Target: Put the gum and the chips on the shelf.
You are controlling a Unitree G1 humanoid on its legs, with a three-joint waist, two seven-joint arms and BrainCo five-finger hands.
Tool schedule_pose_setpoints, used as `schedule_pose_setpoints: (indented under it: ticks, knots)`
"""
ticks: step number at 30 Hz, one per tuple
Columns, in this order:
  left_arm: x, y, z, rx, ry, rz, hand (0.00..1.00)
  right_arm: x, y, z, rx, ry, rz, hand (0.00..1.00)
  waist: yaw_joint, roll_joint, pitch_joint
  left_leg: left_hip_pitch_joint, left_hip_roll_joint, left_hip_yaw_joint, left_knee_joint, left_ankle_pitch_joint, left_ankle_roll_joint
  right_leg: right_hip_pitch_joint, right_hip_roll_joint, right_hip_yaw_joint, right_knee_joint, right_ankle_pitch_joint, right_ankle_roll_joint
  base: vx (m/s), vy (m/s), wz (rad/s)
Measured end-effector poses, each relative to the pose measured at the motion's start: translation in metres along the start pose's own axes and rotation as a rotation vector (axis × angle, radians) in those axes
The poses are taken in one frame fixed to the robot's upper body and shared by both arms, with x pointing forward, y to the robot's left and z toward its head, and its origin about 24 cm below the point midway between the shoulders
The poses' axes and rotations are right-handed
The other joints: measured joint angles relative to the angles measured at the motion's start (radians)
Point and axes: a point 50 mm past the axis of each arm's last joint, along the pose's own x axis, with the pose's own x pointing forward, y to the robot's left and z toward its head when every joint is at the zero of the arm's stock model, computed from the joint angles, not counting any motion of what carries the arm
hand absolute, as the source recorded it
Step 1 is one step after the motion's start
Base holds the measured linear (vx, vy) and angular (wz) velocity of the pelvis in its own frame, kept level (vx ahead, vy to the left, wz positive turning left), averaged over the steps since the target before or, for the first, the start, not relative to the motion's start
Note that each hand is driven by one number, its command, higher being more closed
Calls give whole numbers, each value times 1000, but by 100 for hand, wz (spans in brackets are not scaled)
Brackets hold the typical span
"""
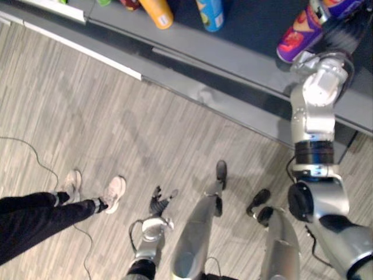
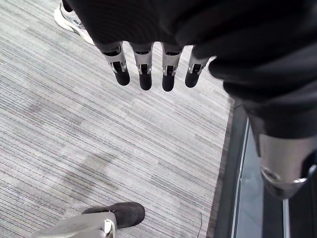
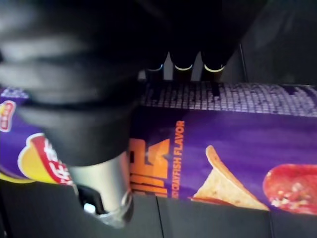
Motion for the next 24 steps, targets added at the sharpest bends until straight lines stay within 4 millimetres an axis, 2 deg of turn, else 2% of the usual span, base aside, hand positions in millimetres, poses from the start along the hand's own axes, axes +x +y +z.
schedule_pose_setpoints:
  ticks: [4, 12, 16, 24]
  knots:
    - [1, -1, 6, -37, -19, 3, 0, 5, 4, 5, 4, -9, 2, 100, 4, 3, 0, -23, 0, 4, 0, 16, -6, -32, -5, 0, 16, -1, -2, 7, -43, 5]
    - [1, -3, 8, -38, -29, -6, 0, 5, 7, 0, -11, 23, 11, 100, 3, 6, -1, -55, 4, 3, 16, 15, -7, -64, -7, 1, 39, -10, -9, 1, -48, 1]
    - [0, -8, 13, -55, -53, -15, 0, -1, 13, -10, -39, 57, 40, 100, 2, 6, -1, -61, 11, 10, 35, 7, -8, -65, -6, 2, 42, -12, -13, -8, -31, -4]
    - [-1, -15, 14, -77, -54, -26, 0, -11, 27, -13, -69, 46, 117, 100, 2, 7, -1, -89, 36, 57, 70, -9, 0, -89, -5, 6, 54, -13, -13, -15, -29, -3]
